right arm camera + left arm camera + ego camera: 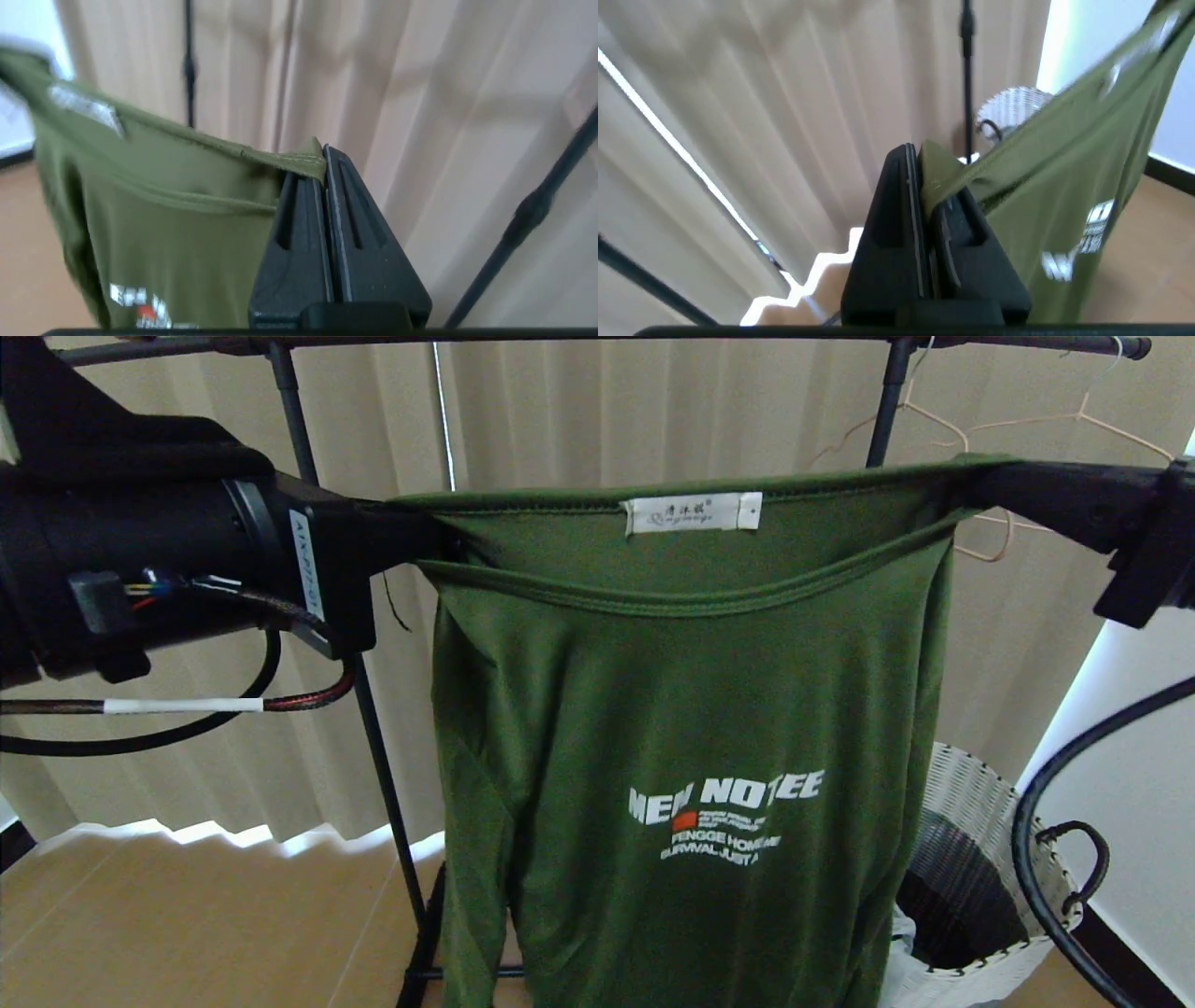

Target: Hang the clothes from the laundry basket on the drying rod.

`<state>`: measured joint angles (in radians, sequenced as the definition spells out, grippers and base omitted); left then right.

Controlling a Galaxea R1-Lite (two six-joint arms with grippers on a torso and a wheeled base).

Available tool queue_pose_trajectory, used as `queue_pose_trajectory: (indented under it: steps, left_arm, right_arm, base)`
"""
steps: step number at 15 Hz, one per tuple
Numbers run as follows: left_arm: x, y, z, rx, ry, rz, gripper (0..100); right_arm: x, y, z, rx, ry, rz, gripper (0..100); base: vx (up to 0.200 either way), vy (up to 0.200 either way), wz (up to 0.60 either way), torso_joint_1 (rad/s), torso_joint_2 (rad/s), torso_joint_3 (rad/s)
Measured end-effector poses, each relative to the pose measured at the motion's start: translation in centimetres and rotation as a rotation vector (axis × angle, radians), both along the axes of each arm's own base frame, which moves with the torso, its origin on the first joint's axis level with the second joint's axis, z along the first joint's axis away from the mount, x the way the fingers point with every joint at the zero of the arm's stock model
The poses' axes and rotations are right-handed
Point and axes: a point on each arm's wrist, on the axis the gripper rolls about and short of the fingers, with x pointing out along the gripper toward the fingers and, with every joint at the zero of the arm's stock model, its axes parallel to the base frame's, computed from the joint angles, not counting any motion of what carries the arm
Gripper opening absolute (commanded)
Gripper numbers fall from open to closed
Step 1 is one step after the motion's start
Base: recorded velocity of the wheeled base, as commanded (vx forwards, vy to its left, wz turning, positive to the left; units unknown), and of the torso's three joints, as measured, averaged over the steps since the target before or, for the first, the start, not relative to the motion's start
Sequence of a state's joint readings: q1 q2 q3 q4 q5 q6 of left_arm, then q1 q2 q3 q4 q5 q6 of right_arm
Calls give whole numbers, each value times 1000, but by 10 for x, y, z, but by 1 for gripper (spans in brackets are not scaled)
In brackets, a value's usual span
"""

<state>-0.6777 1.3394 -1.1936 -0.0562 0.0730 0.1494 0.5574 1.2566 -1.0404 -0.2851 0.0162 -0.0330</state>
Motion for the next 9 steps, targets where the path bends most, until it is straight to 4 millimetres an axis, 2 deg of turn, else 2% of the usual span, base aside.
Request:
queue_pose_trajectory:
  steps: [4,9]
  left_arm:
    - [7,1,-1,-7,-11,19,0]
    - [13,-8,-8,-14,-20,19,0]
  right_arm:
    - [15,6,0,5,-8,-10,0]
    - [15,6,-4,-11,18,-16,0]
  base:
    - [0,0,0,0,0,0]
    - [0,0,0,0,0,0]
